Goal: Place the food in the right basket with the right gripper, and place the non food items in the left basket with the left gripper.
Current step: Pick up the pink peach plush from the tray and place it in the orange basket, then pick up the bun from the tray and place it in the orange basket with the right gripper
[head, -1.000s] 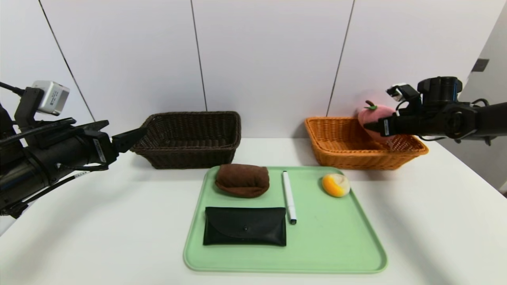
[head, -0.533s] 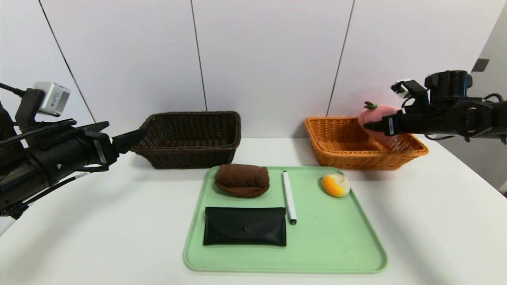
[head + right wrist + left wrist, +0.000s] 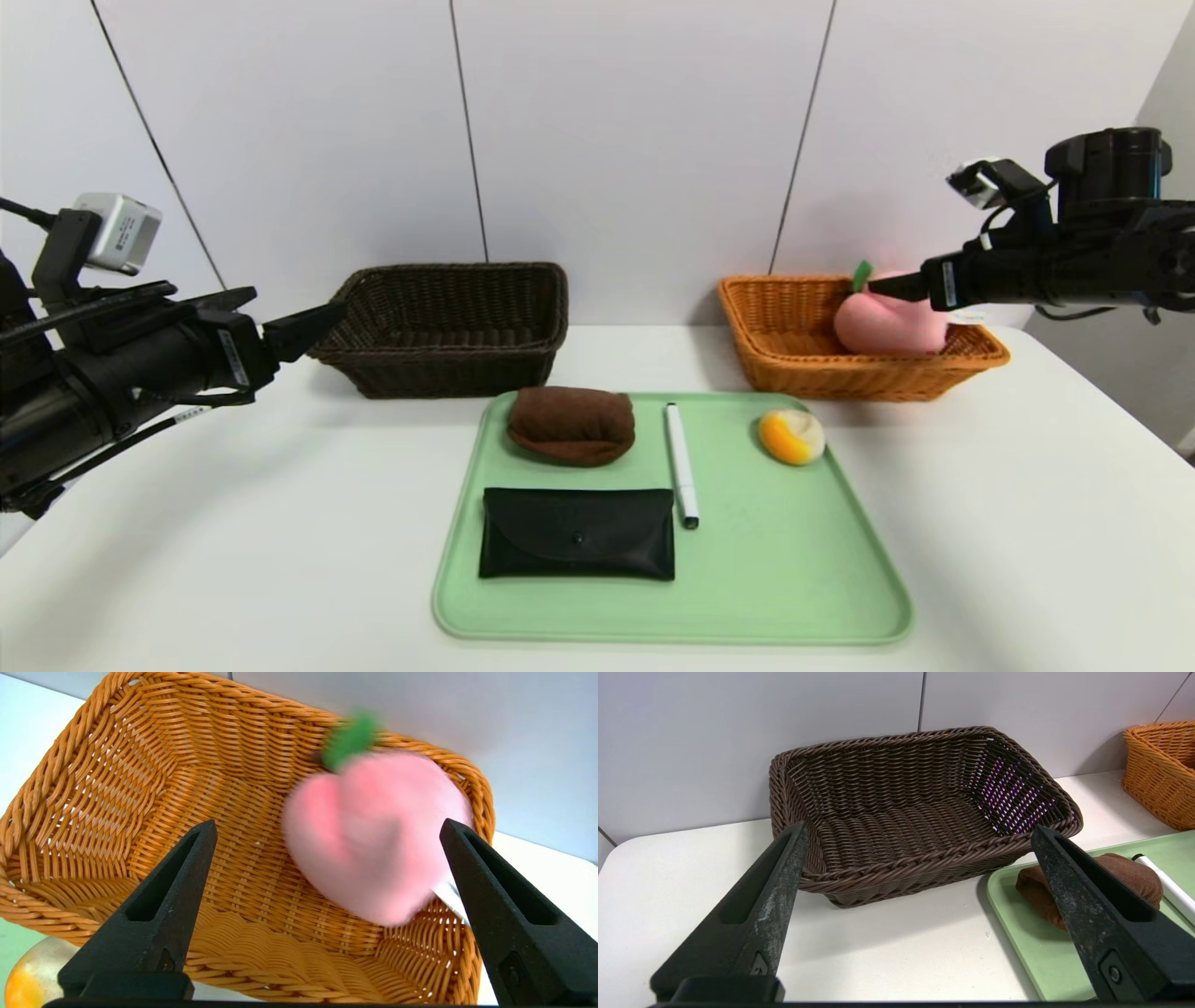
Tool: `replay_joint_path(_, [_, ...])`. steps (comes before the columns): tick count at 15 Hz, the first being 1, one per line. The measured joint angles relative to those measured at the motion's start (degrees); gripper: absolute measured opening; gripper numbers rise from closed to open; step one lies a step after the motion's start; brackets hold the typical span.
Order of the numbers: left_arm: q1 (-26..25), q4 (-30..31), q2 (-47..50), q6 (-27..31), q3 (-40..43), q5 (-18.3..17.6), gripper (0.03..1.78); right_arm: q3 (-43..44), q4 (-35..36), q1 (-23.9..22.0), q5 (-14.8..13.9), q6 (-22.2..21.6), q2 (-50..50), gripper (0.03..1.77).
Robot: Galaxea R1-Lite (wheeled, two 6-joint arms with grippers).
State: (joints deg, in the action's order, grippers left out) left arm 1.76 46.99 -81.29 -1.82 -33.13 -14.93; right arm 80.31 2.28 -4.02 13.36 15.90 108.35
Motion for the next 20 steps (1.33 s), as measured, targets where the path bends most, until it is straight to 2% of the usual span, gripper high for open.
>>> replay_joint_path(3, [0.0, 0.0, 0.3, -0.1, 0.2, 0.0, 1.69, 0.3, -0.1, 0.2, 0.0, 0.0, -1.2, 1.67])
replay_joint_path(5, [0.0, 0.0, 0.5, -0.1, 0.5, 0.0, 1.69, 0.3, -1.7, 2.8, 0.4, 0.1, -2.9, 1.68])
replay_joint_path(7, [0.0, 0.0, 0.6, 0.0, 0.7, 0.0, 1.69, -0.3, -5.8, 7.9, 0.7, -0.2, -5.2, 1.69])
replay_joint_path(10, [0.0, 0.0, 0.9, 0.0, 0.7, 0.0, 1.69, -1.5, -15.1, 17.9, 0.9, -0.4, -8.9, 1.69])
replay_joint_path(12, [0.0, 0.0, 0.9, 0.1, 1.7, 0.0, 1.69, -2.7, -22.4, 22.3, 0.9, -0.1, -11.3, 1.69])
replay_joint_path(15, [0.0, 0.1, 0.9, -0.1, 2.9, 0.0, 1.69, -4.5, -34.8, 25.5, 0.8, 1.9, -13.9, 1.69])
replay_joint_path(18, [0.0, 0.1, 0.9, -0.1, 3.1, 0.1, 1.69, -6.7, -35.9, 26.9, -0.5, 2.3, -14.2, 1.69])
replay_joint_path(20, [0.0, 0.1, 1.0, 0.0, 3.2, 0.1, 1.69, -7.4, -35.7, 27.1, -3.3, 4.0, -13.1, 1.69])
